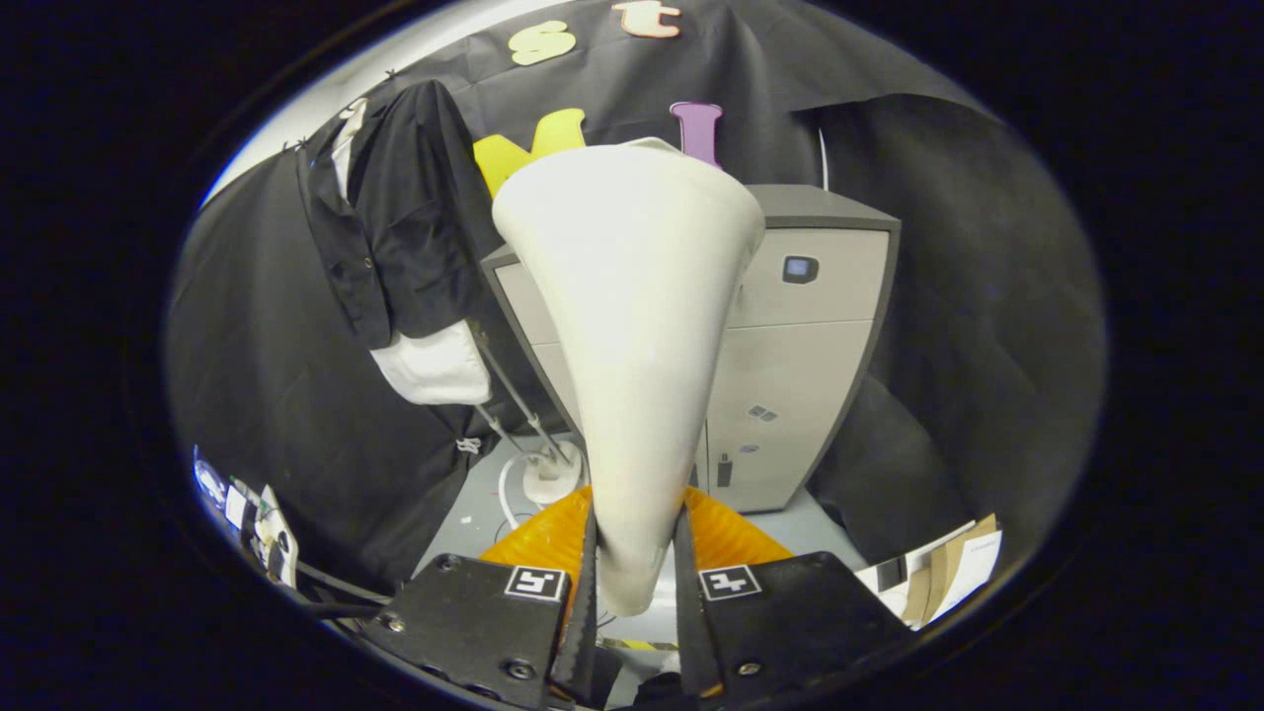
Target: Iron the clothes twice with a garment steamer, once on the left side and once on the right side.
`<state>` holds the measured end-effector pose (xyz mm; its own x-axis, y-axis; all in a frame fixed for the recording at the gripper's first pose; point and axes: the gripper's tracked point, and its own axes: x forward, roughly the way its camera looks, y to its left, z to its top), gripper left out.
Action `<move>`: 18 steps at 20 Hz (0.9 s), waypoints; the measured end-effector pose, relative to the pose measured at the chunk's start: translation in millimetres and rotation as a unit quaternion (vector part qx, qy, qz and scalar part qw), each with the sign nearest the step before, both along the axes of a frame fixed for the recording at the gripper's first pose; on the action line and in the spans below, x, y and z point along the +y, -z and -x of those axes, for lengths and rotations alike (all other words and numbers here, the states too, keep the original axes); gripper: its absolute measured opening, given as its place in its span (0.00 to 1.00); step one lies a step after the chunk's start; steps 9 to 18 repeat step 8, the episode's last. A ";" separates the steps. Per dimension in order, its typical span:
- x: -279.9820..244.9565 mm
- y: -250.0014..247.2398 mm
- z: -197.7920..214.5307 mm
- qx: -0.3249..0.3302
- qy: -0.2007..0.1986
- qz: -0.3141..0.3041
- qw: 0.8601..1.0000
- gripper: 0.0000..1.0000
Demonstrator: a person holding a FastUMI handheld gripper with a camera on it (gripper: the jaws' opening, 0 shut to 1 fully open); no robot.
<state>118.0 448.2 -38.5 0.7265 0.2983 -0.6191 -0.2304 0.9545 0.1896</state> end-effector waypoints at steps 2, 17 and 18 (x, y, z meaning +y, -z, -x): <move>-0.4 -0.5 3.7 0.002 0.007 -0.008 1.000 0.36; -2.6 0.3 8.9 0.011 0.027 -0.019 0.999 0.36; -2.6 0.3 8.9 0.011 0.027 -0.019 0.999 0.36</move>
